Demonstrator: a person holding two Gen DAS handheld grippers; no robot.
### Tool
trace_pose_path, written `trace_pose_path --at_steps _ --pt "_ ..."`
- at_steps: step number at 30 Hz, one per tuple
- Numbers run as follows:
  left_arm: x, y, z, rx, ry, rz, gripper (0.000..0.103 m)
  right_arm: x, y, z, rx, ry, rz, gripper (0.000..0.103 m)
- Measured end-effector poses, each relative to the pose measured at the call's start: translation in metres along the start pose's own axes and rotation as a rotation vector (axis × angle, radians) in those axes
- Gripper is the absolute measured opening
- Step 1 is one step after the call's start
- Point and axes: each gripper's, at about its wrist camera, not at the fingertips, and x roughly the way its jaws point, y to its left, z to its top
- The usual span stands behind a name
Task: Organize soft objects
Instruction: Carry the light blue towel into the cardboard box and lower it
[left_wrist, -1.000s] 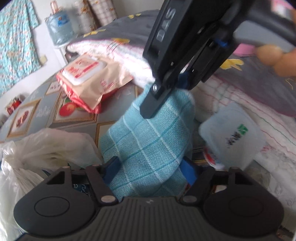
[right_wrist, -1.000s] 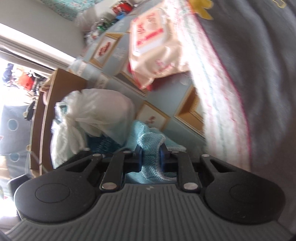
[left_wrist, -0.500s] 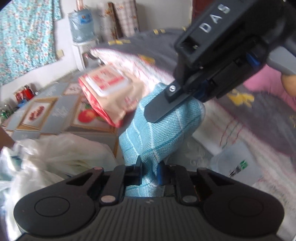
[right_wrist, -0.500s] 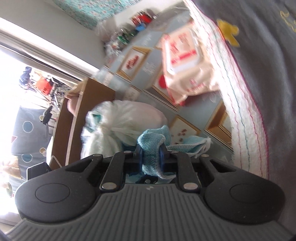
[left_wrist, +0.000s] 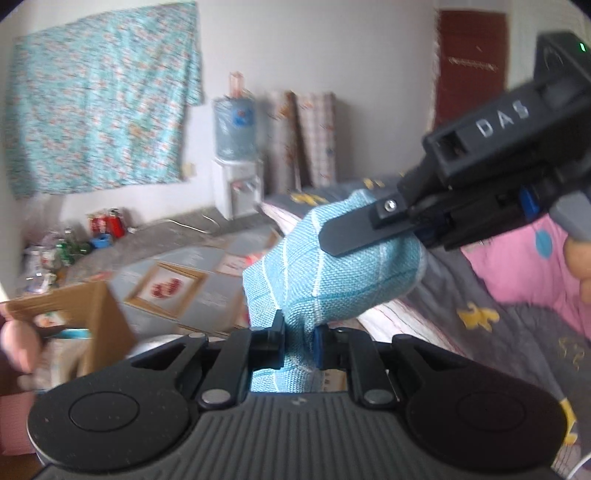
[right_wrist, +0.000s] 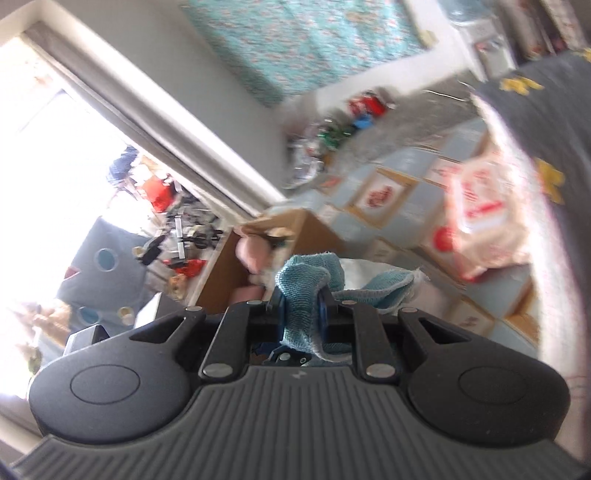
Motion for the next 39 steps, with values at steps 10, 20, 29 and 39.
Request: trace_pose_path --at_steps 10,20,29,39 --pt "-0.082 0.086 0.0 -0.113 -0.044 0.228 0.015 0.09 0.1 0.017 -0.08 0.133 0.177 0.016" --pt "-0.095 0.196 -0.019 -0.201 0.048 0.529 0.015 0.254 0.175 0.025 -0.124 0.342 0.164 0.018" --pt "0.002 0.271 -0.043 -0.2 0.275 0.636 0.015 0.406 0.142 0.035 -0.092 0.504 0.003 0.019" --pt "0.075 0.292 -0.07 -0.218 0.499 0.541 0.015 0.477 0.081 0.029 -0.049 0.613 -0.125 0.02"
